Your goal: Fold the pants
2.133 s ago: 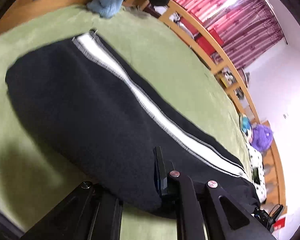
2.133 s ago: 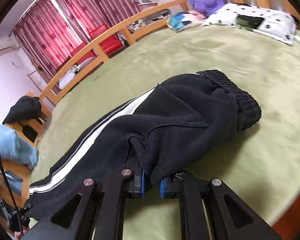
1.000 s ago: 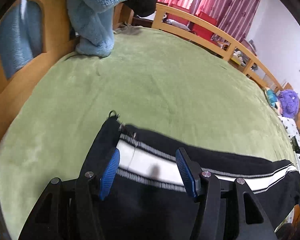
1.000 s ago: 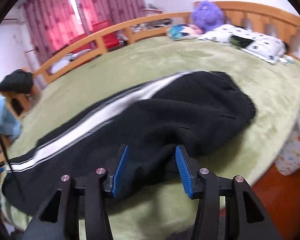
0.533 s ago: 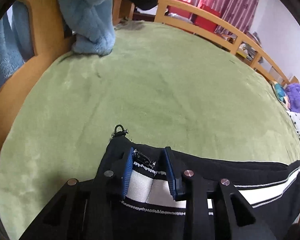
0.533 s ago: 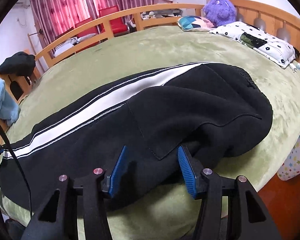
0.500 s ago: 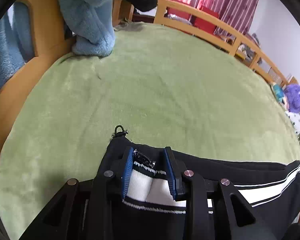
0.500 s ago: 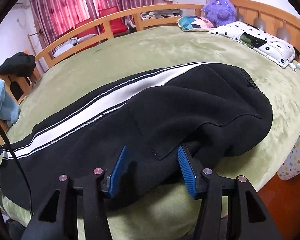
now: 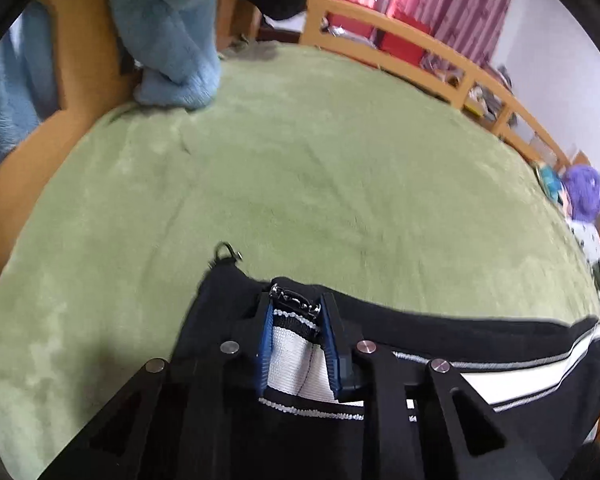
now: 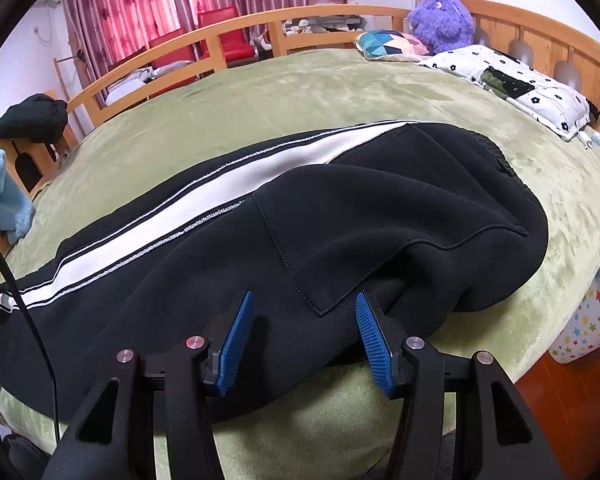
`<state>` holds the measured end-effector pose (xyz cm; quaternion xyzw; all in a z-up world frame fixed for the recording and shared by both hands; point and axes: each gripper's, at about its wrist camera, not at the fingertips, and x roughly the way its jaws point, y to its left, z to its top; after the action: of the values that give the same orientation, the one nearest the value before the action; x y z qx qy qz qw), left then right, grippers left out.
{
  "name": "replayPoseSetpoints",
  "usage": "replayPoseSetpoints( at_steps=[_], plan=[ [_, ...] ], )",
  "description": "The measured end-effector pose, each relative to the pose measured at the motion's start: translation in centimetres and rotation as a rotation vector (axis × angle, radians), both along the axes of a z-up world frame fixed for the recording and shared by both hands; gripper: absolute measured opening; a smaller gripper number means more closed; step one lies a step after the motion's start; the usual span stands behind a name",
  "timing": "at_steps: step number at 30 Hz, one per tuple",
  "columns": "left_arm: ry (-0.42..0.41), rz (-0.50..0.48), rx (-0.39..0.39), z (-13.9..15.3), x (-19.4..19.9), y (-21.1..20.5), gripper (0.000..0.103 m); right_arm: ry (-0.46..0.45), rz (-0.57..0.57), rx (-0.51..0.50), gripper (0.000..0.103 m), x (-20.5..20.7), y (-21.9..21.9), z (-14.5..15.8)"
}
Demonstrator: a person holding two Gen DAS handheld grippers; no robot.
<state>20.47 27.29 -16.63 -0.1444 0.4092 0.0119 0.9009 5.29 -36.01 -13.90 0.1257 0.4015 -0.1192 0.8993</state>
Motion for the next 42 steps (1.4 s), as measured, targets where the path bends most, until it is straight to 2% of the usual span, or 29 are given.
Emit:
replayPoseSetpoints(
  at_steps=[3, 7, 11, 13, 15, 16, 17, 20, 21, 24, 26, 31, 33, 37, 39, 42],
  plan=[
    [-0.108, 0.015, -0.066, 3.0, -1.2, 1.7, 0.021, 0.002, 0.004, -0.007, 0.053, -0.1, 0.2, 0.2],
    [-0.145, 0.045, -0.028, 4.3, -1.8, 2.4, 0.020, 0.008, 0.012, -0.022, 0.053, -0.1, 0.5, 0.0],
    [-0.068, 0.081, 0.068, 1.6, -0.5, 1.6, 0.021, 0.006, 0.024, -0.033, 0.053, -0.1, 0.6, 0.1],
    [0.008, 0.097, 0.092, -0.1, 0.2, 1.0, 0.022, 0.004, 0.026, -0.029, 0.053, -0.1, 0.6, 0.1],
    [0.058, 0.115, 0.121, -0.4, 0.3, 0.7, 0.027, 0.007, 0.033, -0.022, 0.053, -0.2, 0.6, 0.0],
    [0.052, 0.119, 0.127, -0.1, -0.1, 0.6, 0.027, 0.011, 0.040, -0.020, 0.053, -0.2, 0.7, -0.1],
    [0.035, 0.122, 0.139, 0.7, -1.0, 0.3, 0.033, 0.013, 0.047, -0.019, 0.053, -0.2, 0.7, -0.1],
    [-0.022, 0.128, 0.174, 3.4, -3.8, -0.2, 0.068, 0.009, 0.056, -0.020, 0.054, -0.4, 0.8, -0.2],
    [-0.043, 0.121, 0.169, 4.2, -4.8, -0.4, 0.069, 0.008, 0.057, -0.018, 0.056, -0.5, 0.7, -0.3],
    [-0.056, 0.107, 0.128, 5.5, -8.4, -0.5, 0.069, 0.014, 0.052, -0.012, 0.056, -0.6, 0.6, -0.9],
    [-0.057, 0.115, 0.063, 5.3, -11.4, -0.4, 0.069, 0.011, 0.060, -0.002, 0.056, -0.8, 0.6, -1.1],
    [-0.037, 0.149, -0.047, 2.3, -17.9, -0.8, 0.065, -0.003, 0.083, 0.016, 0.057, -1.3, 0.2, -1.4],
    [-0.018, 0.135, -0.120, 0.7, -19.9, -1.4, 0.055, 0.000, 0.087, 0.026, 0.057, -1.4, 0.0, -1.5],
    [0.004, 0.154, -0.230, -2.4, -20.1, -1.1, 0.054, 0.002, 0.084, 0.048, 0.057, -1.3, -0.4, -1.7],
    [-0.003, 0.224, -0.295, -3.6, -19.6, -0.1, 0.052, 0.006, 0.083, 0.047, 0.057, -1.2, -0.2, -1.8],
    [-0.014, 0.289, -0.307, -4.5, -18.8, 0.4, 0.052, 0.016, 0.085, 0.028, 0.057, -1.2, -0.1, -1.8]
  ],
)
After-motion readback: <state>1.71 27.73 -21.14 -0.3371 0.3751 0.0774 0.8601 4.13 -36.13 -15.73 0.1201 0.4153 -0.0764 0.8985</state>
